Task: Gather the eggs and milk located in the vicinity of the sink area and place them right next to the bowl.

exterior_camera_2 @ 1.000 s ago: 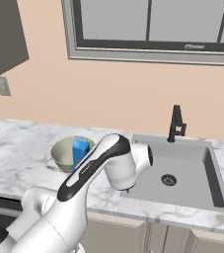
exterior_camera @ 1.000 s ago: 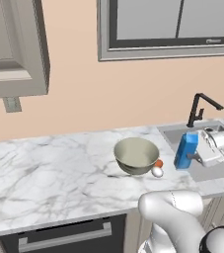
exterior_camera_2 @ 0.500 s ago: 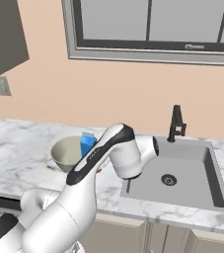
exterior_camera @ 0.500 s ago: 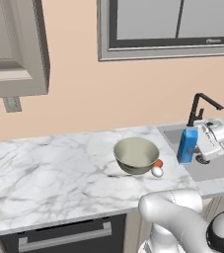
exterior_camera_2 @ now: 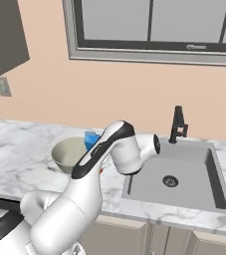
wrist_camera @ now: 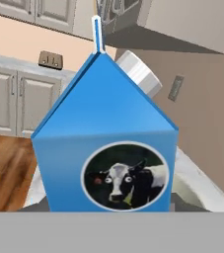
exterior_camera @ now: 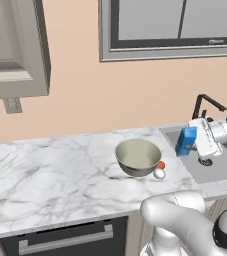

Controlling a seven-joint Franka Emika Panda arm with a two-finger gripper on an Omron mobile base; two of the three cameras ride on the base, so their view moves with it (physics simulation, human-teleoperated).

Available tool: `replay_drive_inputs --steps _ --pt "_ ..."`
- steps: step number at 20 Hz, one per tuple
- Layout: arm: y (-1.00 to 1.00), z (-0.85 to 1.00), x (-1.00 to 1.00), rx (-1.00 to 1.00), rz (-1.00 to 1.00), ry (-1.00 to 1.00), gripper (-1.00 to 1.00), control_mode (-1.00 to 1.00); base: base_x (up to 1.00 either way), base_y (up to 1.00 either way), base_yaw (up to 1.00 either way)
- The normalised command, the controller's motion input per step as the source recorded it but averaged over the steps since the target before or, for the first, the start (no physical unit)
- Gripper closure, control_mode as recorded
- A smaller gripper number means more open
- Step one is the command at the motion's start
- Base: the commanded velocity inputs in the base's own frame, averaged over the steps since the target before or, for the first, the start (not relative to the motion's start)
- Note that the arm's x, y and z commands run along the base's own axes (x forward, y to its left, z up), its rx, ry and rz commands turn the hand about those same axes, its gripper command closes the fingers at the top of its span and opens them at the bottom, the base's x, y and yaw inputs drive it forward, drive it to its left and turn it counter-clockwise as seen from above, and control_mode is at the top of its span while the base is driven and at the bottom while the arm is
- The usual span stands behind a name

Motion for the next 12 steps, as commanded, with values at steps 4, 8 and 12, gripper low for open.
replay_drive_inputs --steps 4,8,12 --pt "0.00 -0.07 0.24 0.00 0.00 -0.20 1.00 -1.00 0.00 0.00 0.00" --pt "0.00 0.00 0.10 0.00 0.00 -0.01 1.00 -1.00 0.00 0.00 0.00" --pt "0.01 -0.03 0.09 0.00 0.00 0.07 1.00 -1.00 0.00 0.00 0.00"
